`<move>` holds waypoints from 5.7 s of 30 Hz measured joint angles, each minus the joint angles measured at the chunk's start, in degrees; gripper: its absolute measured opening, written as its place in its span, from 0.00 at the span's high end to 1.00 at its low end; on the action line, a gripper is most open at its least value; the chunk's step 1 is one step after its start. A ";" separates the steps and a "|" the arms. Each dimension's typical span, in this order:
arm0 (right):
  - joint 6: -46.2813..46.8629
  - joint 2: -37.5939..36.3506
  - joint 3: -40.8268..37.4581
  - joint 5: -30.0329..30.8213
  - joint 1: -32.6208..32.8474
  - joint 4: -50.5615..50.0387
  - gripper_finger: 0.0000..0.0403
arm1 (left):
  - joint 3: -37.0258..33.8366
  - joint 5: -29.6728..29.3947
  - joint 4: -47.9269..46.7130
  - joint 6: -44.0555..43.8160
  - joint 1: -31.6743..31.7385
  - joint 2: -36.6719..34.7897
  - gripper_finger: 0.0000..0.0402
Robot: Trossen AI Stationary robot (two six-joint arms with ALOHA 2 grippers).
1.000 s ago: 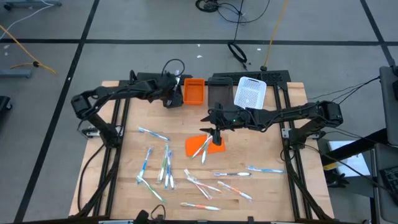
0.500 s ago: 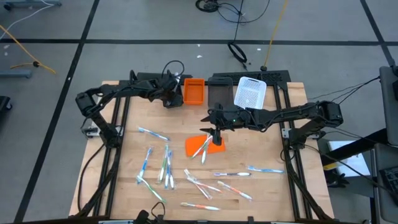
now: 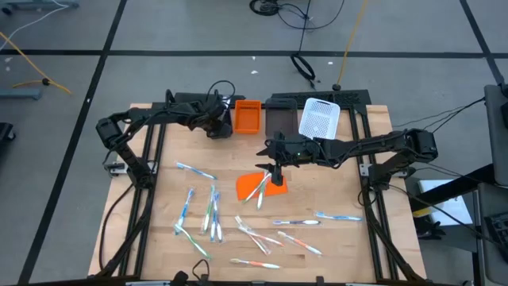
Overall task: Pick & Place Toothbrushes
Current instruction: Put the violet toothbrush into the black bin, then put the green toothbrush into the orange bin
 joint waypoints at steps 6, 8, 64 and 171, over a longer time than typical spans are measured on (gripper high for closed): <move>0.00 0.00 0.00 0.00 0.00 0.00 0.55 | 0.00 -0.03 0.07 -0.74 0.00 0.00 0.84; 0.00 0.00 0.00 0.00 0.00 -0.01 0.55 | 0.00 -0.09 0.24 -0.76 0.00 0.00 0.78; -14.25 7.23 -13.85 4.81 4.65 6.36 0.55 | 0.00 4.15 6.49 8.98 -25.05 -12.66 0.56; -2.14 -18.16 -13.68 16.39 -1.03 9.73 1.00 | 0.02 2.18 49.61 25.42 -32.59 -12.61 0.97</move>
